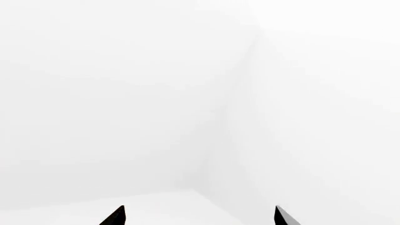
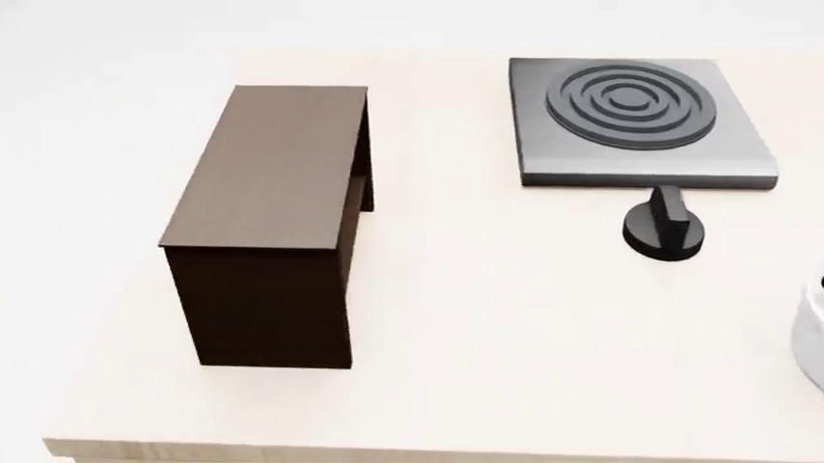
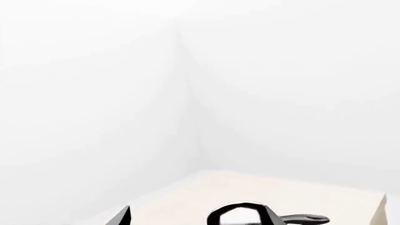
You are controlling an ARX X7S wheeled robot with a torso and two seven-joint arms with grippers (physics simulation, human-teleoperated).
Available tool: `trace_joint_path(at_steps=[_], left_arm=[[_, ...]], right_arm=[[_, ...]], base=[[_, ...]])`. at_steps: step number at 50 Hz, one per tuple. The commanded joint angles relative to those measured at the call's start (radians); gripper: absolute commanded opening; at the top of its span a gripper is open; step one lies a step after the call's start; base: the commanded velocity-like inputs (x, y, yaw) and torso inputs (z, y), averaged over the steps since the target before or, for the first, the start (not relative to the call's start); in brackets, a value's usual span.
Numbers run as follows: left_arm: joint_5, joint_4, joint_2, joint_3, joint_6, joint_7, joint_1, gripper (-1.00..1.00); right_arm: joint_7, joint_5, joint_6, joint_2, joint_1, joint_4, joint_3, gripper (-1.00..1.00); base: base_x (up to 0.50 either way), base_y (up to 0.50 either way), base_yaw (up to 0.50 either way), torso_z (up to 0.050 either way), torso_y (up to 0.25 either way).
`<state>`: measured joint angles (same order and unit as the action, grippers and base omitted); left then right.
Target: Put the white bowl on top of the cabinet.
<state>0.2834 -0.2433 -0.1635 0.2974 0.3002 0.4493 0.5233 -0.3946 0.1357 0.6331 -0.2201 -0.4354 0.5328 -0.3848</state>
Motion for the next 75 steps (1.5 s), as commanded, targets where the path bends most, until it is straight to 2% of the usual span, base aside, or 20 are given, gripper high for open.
trace_joint_path(at_steps=[1, 16, 58, 75], left_arm=[[0.004, 0.002, -0.003, -0.006, -0.011, 0.005, -0.008, 1.0], [0.012, 0.001, -0.011, -0.013, -0.011, 0.012, -0.011, 1.0], [0.03, 0.012, -0.029, -0.036, -0.015, 0.032, -0.007, 1.0], [0.033, 0.019, -0.032, -0.043, -0.032, 0.036, -0.017, 1.0]], right_arm=[[-0.005, 0.0, -0.007, -0.004, 0.002, -0.006, 0.006, 1.0], [-0.021, -0.001, 0.009, -0.01, 0.001, -0.014, 0.008, 1.0], [-0.052, -0.006, 0.004, -0.019, -0.001, -0.052, 0.024, 1.0], [-0.251, -0.178, 0.083, -0.03, -0.058, -0.175, 0.042, 1.0]], base=[[0.0, 0.5, 0.0, 0.0, 0.0], [0.03, 0.13, 0.0, 0.0, 0.0], [0.37, 0.0, 0.0, 0.0, 0.0], [0.0, 0.0, 0.0, 0.0, 0.001]])
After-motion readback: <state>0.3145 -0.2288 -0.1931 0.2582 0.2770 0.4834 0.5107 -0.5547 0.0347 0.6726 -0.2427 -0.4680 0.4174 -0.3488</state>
